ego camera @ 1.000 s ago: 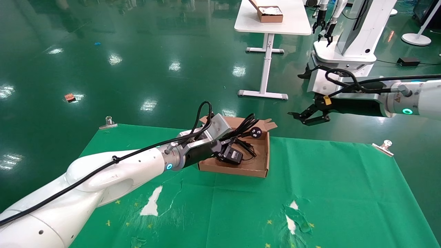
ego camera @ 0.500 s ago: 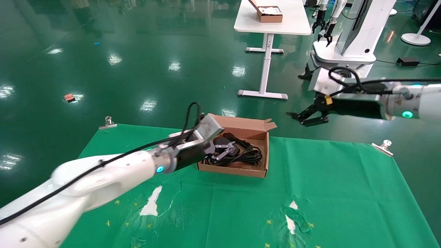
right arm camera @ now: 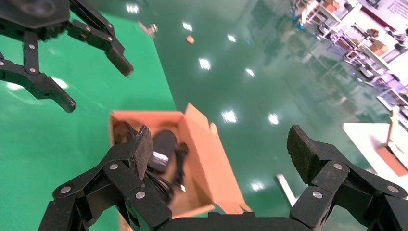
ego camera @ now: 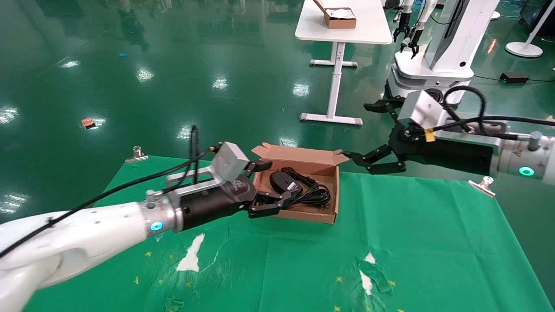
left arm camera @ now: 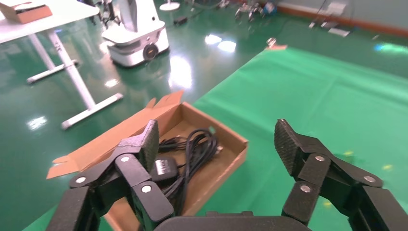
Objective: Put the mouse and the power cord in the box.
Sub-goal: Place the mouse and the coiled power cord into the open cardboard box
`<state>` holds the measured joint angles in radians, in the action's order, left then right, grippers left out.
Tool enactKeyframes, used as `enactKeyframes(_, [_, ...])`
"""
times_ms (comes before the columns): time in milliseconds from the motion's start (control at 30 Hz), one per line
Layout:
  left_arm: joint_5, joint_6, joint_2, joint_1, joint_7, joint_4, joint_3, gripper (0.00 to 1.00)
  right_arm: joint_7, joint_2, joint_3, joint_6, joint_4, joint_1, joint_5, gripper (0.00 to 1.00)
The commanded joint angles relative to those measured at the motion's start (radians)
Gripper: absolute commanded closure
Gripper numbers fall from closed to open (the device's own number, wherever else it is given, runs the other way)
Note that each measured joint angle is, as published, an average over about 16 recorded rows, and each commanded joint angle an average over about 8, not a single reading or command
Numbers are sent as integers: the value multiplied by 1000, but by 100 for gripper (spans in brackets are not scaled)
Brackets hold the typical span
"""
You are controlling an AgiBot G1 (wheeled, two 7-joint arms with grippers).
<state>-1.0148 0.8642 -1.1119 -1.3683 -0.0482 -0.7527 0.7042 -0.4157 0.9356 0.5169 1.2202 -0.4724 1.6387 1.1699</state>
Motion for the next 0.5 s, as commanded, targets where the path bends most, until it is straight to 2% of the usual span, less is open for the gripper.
enactKeyframes(33, [14,32,25,15,12,-27,-22,0,30,-16,-12,14,-40,-28,-22,0])
enactKeyframes(500, [116,257,204,119,96,-216,-173,0,238,-128,-93,108,-320,-222,-173,0])
